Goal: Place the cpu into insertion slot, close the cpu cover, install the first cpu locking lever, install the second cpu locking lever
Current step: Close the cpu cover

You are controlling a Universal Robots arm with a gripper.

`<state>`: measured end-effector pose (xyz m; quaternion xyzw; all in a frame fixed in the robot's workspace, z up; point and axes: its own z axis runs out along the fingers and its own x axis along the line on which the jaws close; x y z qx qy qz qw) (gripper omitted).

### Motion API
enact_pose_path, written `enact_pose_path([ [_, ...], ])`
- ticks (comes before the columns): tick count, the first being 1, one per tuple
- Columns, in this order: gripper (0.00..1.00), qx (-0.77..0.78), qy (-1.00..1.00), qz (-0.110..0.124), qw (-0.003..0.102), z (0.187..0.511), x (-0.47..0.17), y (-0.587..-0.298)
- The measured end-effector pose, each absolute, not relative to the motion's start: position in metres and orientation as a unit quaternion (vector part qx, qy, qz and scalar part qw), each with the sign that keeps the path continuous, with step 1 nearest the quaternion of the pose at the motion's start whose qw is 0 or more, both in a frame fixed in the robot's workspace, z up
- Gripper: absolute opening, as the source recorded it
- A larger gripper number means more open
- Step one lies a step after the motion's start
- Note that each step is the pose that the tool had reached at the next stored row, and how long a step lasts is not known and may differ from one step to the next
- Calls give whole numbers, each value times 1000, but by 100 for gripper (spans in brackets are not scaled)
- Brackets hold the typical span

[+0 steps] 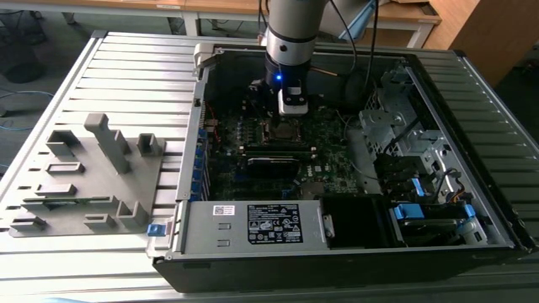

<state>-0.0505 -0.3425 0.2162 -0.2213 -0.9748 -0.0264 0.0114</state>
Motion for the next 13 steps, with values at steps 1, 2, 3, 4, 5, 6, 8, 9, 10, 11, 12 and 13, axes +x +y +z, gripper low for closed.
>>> enact_pose_path([
  [1, 11, -217, -976, -26, 12, 216, -50, -343],
  [2, 11, -212, -977, -26, 12, 216, -50, -343],
  [3, 11, -205, -978, -26, 12, 216, -50, -343],
  [4, 11, -197, -980, -26, 12, 216, -50, -343],
  [5, 11, -188, -982, -26, 12, 216, -50, -343],
  [6, 11, -179, -983, -26, 13, 216, -50, -343],
  [8, 11, -162, -986, -26, 13, 216, -50, -343],
  [9, 11, -152, -988, -26, 13, 216, -50, -343],
  [10, 11, -143, -989, -25, 13, 216, -50, -343],
  [11, 11, -134, -991, -25, 14, 216, -50, -343],
  [12, 11, -125, -992, -25, 14, 216, -50, -343],
  [13, 11, -117, -993, -25, 14, 216, -50, -343],
])
